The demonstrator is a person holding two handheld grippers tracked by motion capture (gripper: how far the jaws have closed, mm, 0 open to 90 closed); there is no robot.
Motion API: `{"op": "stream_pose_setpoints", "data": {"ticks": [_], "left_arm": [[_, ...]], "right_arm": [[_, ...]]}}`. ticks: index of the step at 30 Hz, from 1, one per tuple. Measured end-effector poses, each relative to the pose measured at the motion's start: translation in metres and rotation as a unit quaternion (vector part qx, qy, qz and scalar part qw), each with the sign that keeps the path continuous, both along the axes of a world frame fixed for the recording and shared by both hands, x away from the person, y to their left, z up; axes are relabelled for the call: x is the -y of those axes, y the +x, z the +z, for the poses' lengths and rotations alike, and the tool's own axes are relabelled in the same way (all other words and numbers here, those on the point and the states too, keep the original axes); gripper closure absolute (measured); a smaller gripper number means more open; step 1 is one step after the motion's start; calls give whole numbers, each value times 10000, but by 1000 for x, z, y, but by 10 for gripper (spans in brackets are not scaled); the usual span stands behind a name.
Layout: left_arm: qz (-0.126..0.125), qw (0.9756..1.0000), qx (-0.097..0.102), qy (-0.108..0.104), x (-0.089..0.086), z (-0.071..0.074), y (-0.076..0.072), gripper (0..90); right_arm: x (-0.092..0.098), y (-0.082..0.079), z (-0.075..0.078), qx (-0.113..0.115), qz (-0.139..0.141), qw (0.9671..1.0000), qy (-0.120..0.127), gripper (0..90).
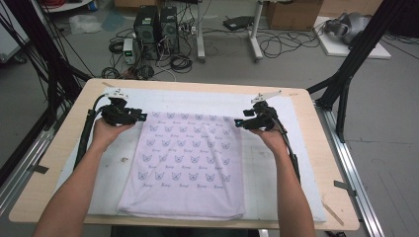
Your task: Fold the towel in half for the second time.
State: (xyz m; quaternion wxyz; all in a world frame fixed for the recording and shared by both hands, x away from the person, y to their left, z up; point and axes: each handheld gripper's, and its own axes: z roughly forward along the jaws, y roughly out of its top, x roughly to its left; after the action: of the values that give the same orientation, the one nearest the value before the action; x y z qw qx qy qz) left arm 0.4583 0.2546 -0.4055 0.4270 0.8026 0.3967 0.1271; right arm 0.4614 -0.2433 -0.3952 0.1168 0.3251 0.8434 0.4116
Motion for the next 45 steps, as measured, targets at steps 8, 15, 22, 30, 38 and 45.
{"op": "stream_pose_setpoints", "data": {"ticks": [8,15,22,30,38,45], "left_arm": [[387,9987,-286,149,8,-28,15,498],[231,9990,-341,190,17,-36,17,783],[167,9998,-69,-36,10,-18,12,849],[-205,9982,556,-112,4,16,-21,849],[-586,9938,942,-71,-9,10,-95,850],[-917,9944,508,-153,-15,-18,-138,847]], "right_arm": [[-4,12,-28,-216,-217,9995,-126,349],[-13,17,-46,-488,-99,9984,-250,649],[-11,14,-34,-480,80,9988,71,854],[-10,-13,15,231,371,9987,271,855],[1,-72,18,260,719,9961,437,855],[5,-118,-16,-63,900,9952,371,838]]}}
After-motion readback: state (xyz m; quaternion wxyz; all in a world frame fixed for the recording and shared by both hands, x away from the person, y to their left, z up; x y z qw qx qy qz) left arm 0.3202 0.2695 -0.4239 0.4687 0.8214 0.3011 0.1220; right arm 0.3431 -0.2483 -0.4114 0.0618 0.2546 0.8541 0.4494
